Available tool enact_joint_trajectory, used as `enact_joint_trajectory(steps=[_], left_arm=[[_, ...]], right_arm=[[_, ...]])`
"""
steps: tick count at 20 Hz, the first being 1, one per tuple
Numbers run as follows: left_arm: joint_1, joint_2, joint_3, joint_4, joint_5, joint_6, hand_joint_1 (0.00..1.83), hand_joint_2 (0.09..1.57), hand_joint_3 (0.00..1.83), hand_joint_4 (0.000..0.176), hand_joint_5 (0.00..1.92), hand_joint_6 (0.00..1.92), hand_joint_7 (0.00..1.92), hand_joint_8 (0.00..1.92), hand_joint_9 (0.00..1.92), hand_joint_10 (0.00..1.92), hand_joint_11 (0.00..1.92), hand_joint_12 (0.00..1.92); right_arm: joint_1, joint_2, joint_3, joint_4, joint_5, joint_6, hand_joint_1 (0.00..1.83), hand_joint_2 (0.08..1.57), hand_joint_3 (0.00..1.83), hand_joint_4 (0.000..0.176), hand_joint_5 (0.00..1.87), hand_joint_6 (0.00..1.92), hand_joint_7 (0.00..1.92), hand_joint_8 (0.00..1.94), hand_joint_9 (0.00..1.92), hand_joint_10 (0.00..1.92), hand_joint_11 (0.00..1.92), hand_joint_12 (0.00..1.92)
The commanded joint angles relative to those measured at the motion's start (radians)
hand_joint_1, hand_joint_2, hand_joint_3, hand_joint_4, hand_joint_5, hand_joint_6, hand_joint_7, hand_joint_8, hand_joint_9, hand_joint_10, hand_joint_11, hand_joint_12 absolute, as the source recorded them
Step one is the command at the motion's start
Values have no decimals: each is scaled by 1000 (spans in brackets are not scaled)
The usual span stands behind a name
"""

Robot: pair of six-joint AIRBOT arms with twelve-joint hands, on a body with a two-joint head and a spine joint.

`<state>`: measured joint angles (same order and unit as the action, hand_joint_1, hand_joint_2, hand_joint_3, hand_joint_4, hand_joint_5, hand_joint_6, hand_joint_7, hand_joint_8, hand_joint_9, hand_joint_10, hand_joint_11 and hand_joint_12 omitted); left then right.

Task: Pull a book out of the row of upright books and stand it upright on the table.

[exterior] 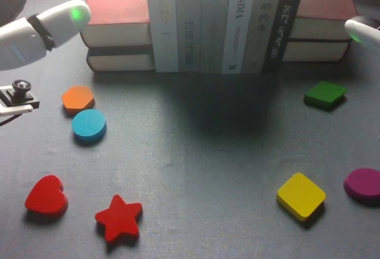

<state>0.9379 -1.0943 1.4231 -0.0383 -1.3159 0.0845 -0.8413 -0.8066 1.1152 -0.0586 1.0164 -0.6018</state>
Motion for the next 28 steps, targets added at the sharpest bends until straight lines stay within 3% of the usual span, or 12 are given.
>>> enact_joint_trajectory(steps=[1,5,10,11,12,13,15,16,20,24,28], left_arm=[[-13,-3,4,-27,-119,-5,271,1384,12,1,36,4,0,0,0,0,0,0],[-13,-4,3,-27,-119,-6,286,1380,3,0,62,8,0,0,0,0,0,0],[-10,-9,4,-27,-118,-9,282,1385,5,0,58,5,0,0,0,0,0,0],[-8,-10,4,-27,-116,-10,266,1383,3,3,51,1,0,0,0,0,0,0],[-7,-10,4,-27,-116,-11,261,1374,0,22,47,0,0,0,0,0,0,0],[-7,-11,4,-27,-116,-12,252,1370,0,29,51,1,0,0,0,0,0,0],[-5,-11,4,-29,-119,-13,250,1376,0,17,58,5,0,0,0,0,0,0],[-2,-12,4,-31,-120,-15,270,1375,0,24,60,5,0,0,0,0,0,0],[10,-26,11,-38,-120,-30,254,1364,0,40,59,0,0,0,0,0,0,0],[14,-27,11,-40,-124,-31,262,1372,1,52,60,3,0,0,0,0,0,0],[18,-29,11,-42,-127,-33,286,1373,0,43,54,0,0,0,0,0,0,0]], right_arm=[[20,-1,2,25,110,0,718,1340,18,0,0,0,0,0,0,0,0,2],[54,-7,9,12,72,-11,671,1353,14,0,0,0,0,0,0,0,0,0],[172,-52,53,-54,-74,-14,617,1359,10,0,0,0,0,0,0,0,0,0],[203,-67,64,-73,-110,-14,615,1358,8,0,20,8,0,0,0,0,0,0],[238,-81,75,-99,-150,-14,610,1350,4,0,50,21,0,0,0,0,0,0],[260,-90,82,-116,-177,-14,585,1355,5,0,63,23,0,0,0,0,0,0],[317,-118,104,-156,-236,-14,317,1385,14,0,42,7,0,0,0,0,0,0],[338,-131,114,-169,-257,-14,211,1385,12,0,8,1,0,0,0,0,0,0],[401,-188,163,-182,-334,-18,187,1384,5,0,0,0,0,0,0,0,0,0],[440,-229,195,-201,-392,-25,122,1386,3,0,151,57,0,0,0,0,0,0],[447,-238,200,-207,-420,-37,219,1368,0,0,399,157,0,0,0,0,0,0]])
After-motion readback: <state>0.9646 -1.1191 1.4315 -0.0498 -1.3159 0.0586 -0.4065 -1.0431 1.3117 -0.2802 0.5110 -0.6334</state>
